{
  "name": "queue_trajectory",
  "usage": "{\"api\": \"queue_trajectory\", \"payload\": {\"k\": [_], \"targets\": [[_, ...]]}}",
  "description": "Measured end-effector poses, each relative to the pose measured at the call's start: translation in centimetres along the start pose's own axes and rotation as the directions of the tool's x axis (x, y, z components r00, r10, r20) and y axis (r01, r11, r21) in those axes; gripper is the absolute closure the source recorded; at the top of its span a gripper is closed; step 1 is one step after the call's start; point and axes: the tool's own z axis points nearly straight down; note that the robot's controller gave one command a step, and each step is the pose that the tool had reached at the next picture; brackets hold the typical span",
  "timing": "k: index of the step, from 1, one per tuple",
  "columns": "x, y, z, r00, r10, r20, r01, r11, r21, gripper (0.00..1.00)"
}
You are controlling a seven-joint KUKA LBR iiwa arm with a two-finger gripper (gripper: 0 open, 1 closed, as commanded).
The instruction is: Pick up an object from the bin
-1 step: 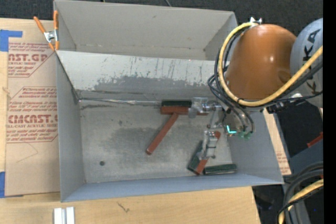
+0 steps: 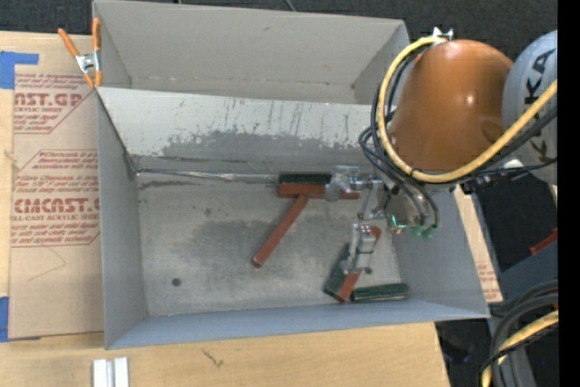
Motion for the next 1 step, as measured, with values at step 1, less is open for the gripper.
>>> {"api": "queue_trajectory", "payload": {"k": [1], "targets": [[-0.22,-1.45,5.01,1.0,-0.002,0.007,0.002,1.0,0.0,0.0]]}}
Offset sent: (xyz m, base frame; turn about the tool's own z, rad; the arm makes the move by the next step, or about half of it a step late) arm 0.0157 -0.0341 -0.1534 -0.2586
